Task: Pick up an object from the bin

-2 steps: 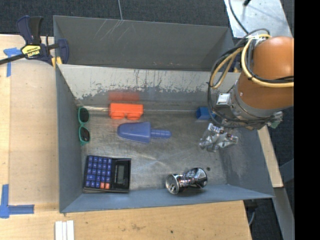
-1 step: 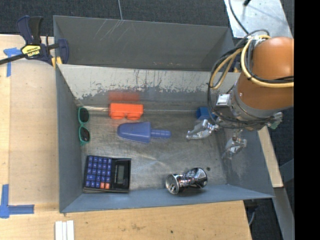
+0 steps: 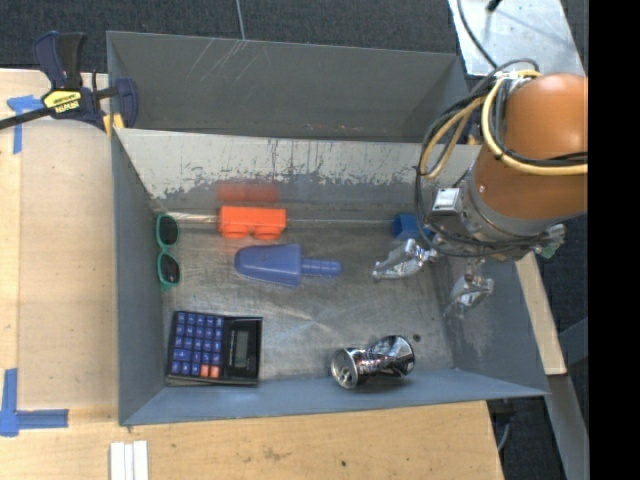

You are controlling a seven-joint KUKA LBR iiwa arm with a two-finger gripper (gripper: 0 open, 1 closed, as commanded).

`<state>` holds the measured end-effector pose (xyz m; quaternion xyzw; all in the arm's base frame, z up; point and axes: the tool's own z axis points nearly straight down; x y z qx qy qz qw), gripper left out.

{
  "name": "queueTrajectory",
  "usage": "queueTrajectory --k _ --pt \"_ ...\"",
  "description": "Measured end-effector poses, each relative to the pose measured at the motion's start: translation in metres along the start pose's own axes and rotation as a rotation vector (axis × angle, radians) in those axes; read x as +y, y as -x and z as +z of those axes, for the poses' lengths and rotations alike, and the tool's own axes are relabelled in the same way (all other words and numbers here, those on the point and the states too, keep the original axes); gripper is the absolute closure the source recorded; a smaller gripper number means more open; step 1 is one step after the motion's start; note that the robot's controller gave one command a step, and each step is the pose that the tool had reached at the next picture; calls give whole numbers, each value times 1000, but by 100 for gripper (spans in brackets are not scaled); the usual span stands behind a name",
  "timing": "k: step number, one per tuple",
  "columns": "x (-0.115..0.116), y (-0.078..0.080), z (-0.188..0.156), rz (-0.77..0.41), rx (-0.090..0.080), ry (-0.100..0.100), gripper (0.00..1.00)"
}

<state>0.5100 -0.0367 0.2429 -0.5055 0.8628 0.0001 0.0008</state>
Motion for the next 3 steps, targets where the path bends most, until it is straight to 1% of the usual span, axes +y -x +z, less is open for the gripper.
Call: queueTrajectory --k 1,2,3 --pt "12 23 50 11 -3 -8 0" --pt "-7 30 109 -63 -4 -6 0" --pt "-23 7 156 -273 0 -1 0"
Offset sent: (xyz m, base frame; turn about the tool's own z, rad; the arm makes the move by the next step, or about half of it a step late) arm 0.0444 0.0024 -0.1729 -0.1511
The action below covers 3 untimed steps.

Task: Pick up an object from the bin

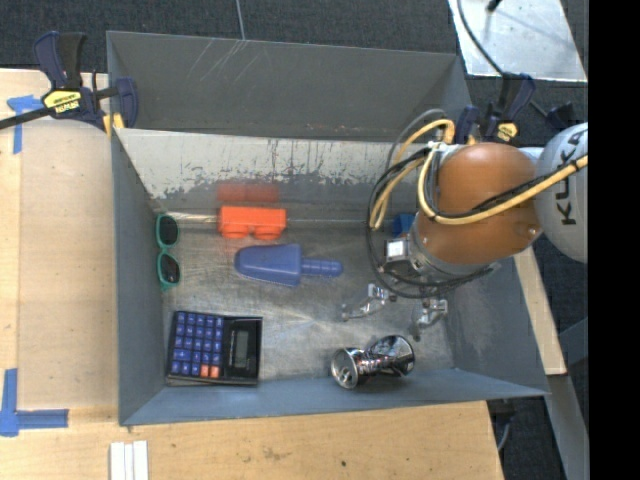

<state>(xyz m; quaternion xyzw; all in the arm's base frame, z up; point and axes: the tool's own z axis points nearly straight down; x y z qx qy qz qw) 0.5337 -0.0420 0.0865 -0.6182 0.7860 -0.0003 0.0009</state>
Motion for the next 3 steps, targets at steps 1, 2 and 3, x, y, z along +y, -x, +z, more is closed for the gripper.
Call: queueTrajectory --k 1,2,3 --pt "35 23 12 -217 1 0 0" --pt "45 40 11 -376 -15 -14 100" --pt "42 33 11 -397 -15 -15 100"
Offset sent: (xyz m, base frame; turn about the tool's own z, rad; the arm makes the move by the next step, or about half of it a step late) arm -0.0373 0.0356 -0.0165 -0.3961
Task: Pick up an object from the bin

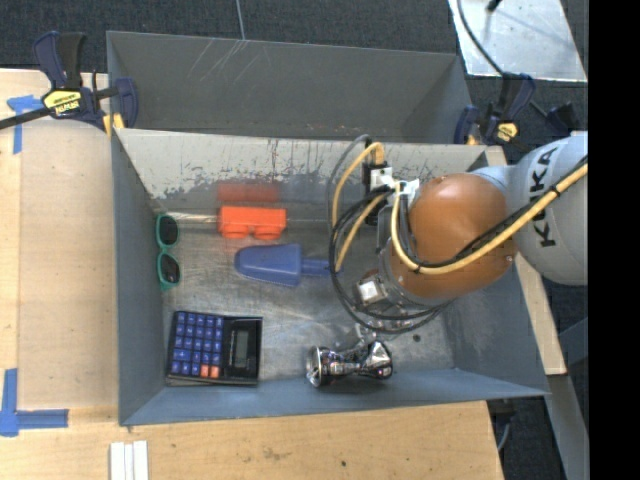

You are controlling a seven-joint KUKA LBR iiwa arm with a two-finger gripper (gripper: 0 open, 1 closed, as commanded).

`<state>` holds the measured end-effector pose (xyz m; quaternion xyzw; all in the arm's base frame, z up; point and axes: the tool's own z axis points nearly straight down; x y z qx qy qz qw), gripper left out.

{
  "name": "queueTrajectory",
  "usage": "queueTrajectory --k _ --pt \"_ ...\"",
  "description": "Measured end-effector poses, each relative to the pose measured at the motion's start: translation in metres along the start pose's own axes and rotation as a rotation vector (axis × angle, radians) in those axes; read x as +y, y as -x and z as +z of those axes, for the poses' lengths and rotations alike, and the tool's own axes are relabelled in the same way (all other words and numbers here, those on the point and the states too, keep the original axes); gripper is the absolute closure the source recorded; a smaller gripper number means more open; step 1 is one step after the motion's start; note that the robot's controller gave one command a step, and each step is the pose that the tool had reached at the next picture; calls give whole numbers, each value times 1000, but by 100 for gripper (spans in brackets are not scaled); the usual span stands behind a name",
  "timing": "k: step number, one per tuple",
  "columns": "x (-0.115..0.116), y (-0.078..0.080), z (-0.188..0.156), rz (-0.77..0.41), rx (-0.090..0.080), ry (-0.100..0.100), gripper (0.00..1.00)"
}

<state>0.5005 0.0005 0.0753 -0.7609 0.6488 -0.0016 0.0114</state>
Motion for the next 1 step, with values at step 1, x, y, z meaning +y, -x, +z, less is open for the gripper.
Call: queueTrajectory --k 1 --pt "9 12 -36 34 10 18 100"
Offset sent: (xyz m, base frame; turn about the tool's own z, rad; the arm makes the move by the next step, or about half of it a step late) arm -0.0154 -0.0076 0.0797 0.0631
